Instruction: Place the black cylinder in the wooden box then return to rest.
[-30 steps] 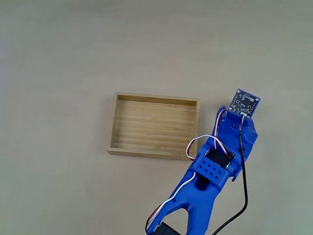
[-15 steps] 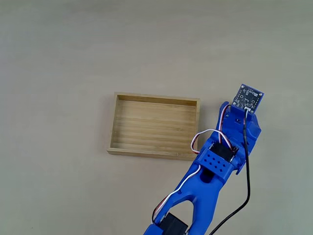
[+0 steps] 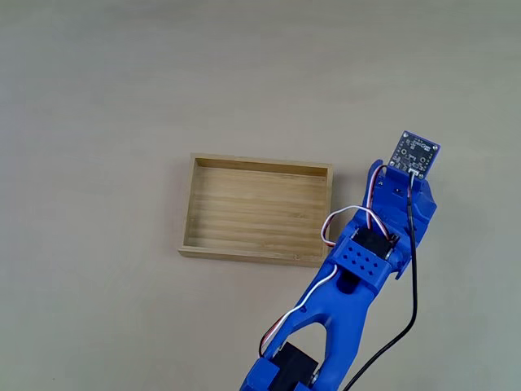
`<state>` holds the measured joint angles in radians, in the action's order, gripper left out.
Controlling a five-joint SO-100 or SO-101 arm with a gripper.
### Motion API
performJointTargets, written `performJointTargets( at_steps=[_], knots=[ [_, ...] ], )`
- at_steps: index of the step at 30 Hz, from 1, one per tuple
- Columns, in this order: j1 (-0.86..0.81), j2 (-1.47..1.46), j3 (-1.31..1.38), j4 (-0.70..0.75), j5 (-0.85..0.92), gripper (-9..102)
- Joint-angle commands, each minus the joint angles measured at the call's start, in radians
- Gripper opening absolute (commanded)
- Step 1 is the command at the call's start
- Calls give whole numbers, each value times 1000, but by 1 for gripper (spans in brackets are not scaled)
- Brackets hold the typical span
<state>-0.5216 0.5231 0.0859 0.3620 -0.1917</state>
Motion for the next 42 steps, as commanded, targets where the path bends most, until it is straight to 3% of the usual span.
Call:
performJointTargets(
  at_steps=[1,27,42],
  knots=[
    [21,-23,138,-43,9,34],
    [38,107,278,-43,9,34],
    [29,98,276,-41,9,18]
  ],
)
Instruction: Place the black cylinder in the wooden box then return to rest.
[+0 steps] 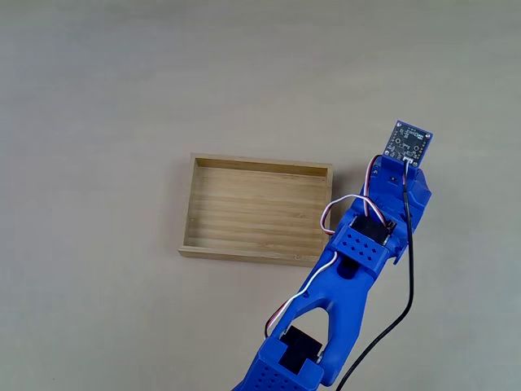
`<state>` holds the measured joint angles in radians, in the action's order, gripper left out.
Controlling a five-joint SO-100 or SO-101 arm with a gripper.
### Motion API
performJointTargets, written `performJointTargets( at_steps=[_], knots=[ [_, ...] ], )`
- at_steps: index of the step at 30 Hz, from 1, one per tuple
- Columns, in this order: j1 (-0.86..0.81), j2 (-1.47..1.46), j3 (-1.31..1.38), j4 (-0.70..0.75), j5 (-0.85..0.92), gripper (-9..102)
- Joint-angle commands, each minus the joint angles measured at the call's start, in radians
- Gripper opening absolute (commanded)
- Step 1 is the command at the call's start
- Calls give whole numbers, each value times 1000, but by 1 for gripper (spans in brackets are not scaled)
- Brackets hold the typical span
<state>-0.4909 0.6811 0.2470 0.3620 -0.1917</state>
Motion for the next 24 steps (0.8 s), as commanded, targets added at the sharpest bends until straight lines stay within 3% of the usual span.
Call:
performJointTargets(
  at_steps=[1,6,14,24],
  knots=[
    [-3,-63,115,-40,9,18],
    [-8,-97,114,-9,9,16],
    [-5,-252,106,156,15,16],
    [35,-503,-71,161,34,16]
  ],
)
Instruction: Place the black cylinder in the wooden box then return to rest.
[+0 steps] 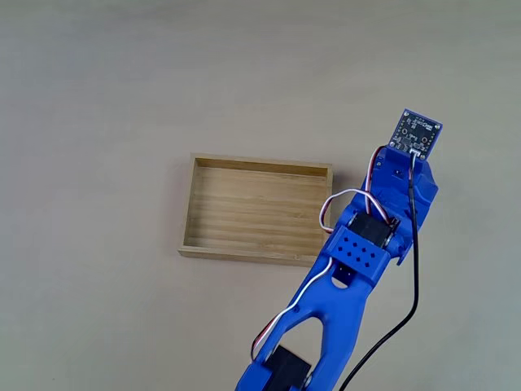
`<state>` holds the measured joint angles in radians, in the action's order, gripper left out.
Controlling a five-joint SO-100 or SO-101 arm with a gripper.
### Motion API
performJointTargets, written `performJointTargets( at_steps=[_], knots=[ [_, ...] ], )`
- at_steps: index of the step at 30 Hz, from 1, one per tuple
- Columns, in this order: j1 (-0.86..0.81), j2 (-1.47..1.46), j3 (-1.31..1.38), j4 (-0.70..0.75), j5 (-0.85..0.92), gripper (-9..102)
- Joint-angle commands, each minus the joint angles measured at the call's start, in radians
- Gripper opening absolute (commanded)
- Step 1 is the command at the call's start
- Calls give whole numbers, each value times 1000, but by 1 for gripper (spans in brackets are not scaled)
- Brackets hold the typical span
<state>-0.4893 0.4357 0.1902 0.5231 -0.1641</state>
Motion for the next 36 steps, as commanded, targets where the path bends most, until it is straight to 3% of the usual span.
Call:
performJointTargets(
  at_steps=[1,23,36],
  knots=[
    [43,-288,-43,-2,6,16],
    [307,-859,-713,-74,63,17],
    [408,-904,-942,-225,61,16]
  ],
)
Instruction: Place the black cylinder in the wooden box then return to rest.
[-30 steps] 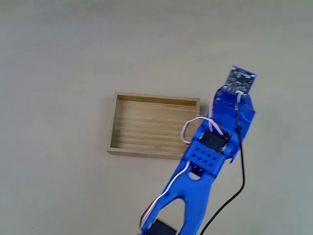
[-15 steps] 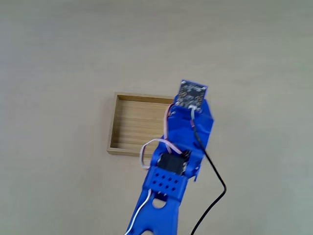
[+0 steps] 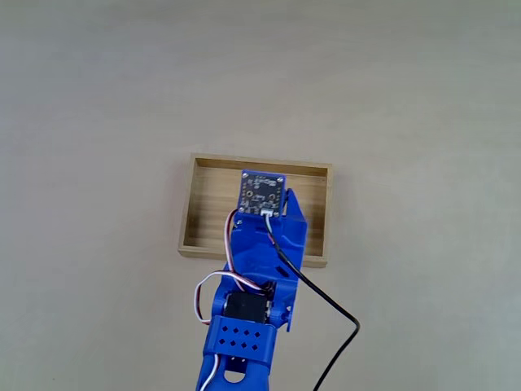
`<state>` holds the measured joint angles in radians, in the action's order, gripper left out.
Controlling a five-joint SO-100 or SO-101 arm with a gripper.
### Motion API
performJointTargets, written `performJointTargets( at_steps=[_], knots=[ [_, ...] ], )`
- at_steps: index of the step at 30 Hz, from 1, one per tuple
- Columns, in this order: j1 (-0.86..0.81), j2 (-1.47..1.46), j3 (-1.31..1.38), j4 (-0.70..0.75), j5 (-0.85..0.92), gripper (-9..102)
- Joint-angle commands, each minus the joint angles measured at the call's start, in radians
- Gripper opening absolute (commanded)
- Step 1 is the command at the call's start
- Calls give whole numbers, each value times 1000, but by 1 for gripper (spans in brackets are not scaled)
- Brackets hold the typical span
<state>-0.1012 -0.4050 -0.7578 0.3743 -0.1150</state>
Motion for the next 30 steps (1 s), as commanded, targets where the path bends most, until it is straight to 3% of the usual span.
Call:
performJointTargets(
  at_steps=[1,6,30],
  knots=[
    [25,-48,2,-94,12,16],
    [34,48,2,-170,11,16],
    [63,288,150,-187,25,17]
  ],
)
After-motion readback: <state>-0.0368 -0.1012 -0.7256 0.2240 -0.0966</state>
